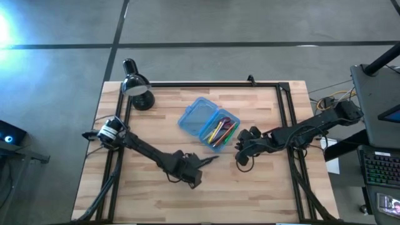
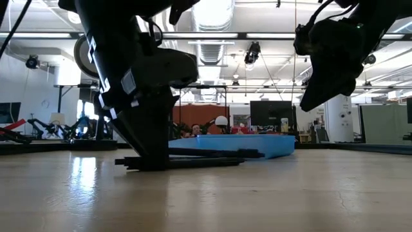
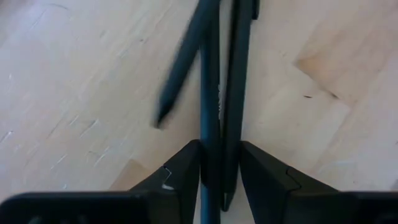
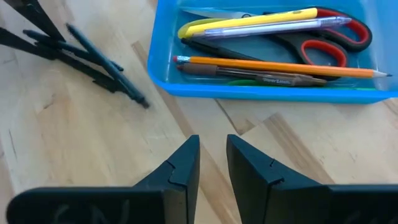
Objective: Pick & place school supplies into a supply box
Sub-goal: Put the top black pen into the blue supply box, then put the top black pen into the supply box
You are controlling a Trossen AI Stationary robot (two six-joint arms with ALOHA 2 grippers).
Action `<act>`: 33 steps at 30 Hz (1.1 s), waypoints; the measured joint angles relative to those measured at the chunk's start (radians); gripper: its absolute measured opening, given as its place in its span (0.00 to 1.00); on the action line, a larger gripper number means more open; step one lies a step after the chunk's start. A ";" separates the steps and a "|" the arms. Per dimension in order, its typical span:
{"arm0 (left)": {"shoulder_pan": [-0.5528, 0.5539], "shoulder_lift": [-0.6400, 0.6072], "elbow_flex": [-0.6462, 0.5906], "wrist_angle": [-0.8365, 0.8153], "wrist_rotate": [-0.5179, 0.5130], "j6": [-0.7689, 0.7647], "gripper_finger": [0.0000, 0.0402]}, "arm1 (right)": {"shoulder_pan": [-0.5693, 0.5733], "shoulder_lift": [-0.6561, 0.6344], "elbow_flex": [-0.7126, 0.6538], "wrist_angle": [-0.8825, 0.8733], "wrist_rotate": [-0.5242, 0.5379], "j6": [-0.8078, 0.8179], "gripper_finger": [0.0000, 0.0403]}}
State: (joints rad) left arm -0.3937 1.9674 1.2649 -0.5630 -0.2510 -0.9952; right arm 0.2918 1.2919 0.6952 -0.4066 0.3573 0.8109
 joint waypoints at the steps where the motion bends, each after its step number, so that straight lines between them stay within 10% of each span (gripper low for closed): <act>1: 0.002 -0.001 -0.002 0.002 0.007 0.001 0.23 | 0.000 0.000 0.000 0.000 0.000 0.000 0.18; 33: 0.009 -0.079 0.006 -0.100 -0.025 0.024 0.09 | -0.004 -0.002 0.000 0.001 -0.018 0.001 0.18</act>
State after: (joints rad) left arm -0.3851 1.8885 1.2713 -0.6630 -0.2762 -0.9710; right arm 0.2878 1.2900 0.6952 -0.4058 0.3389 0.8120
